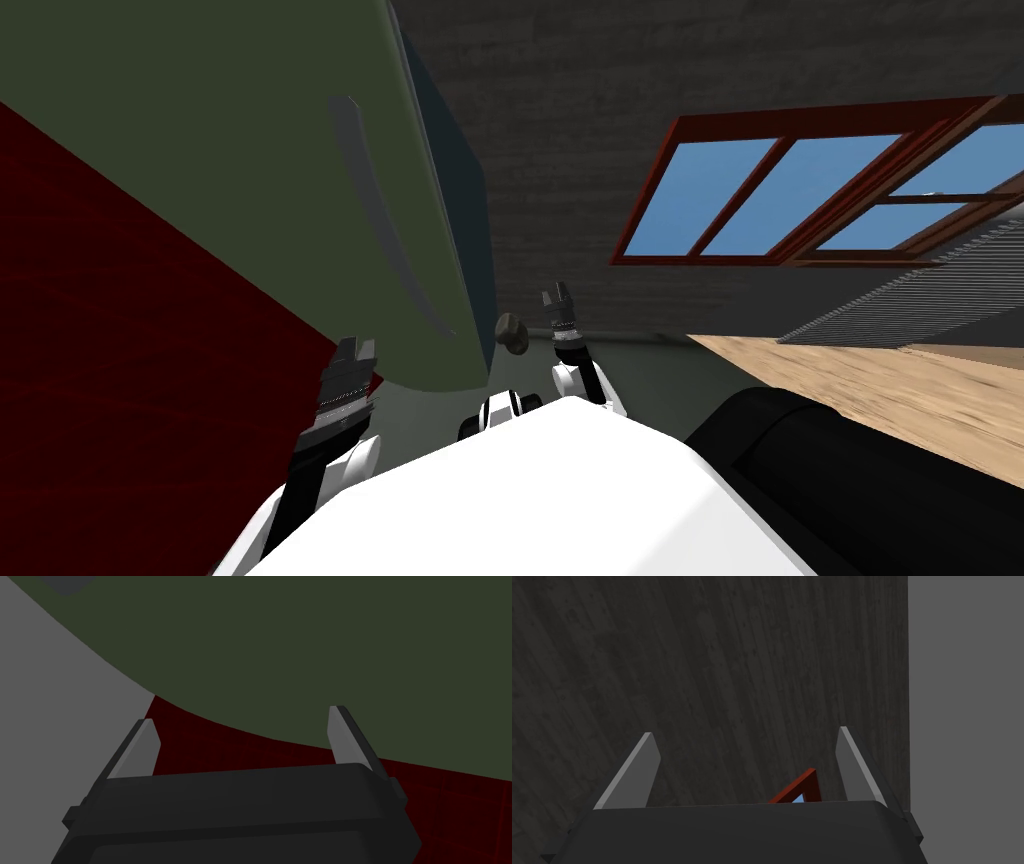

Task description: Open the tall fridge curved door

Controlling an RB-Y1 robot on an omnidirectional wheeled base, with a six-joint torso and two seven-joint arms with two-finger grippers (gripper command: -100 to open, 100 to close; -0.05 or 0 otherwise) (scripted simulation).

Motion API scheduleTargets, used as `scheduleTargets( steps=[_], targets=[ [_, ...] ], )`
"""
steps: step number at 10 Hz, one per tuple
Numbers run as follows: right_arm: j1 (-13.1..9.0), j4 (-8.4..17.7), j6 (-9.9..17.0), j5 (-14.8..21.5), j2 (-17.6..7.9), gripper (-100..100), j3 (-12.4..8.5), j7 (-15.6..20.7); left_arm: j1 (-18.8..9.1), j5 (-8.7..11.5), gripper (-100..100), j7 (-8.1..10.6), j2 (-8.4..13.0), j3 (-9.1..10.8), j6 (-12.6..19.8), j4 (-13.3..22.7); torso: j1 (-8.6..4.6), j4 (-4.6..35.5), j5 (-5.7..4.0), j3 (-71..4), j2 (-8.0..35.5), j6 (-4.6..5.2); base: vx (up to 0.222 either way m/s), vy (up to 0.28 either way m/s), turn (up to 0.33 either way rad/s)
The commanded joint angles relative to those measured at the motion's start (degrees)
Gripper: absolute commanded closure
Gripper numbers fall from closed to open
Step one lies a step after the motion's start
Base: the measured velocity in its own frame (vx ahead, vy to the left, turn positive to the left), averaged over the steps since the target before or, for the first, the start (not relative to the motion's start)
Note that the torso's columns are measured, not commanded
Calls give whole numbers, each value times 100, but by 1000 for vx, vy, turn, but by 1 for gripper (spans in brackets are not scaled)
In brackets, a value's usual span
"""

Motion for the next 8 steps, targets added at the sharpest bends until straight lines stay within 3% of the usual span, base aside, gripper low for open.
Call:
scheduleTargets(
  steps=[1,8],
  targets=[
    [-1,0,0,0,0,0,0,0,-69,-62,-100,-39,-3,136,-192,432,10,3,2,8,15,0,57,-96,33],
    [0,0,0,0,-1,0,0,0,-346,-276,-100,-176,-69,549,-672,1545,25,3,7,7,12,-1,67,-105,41]
  ],
)
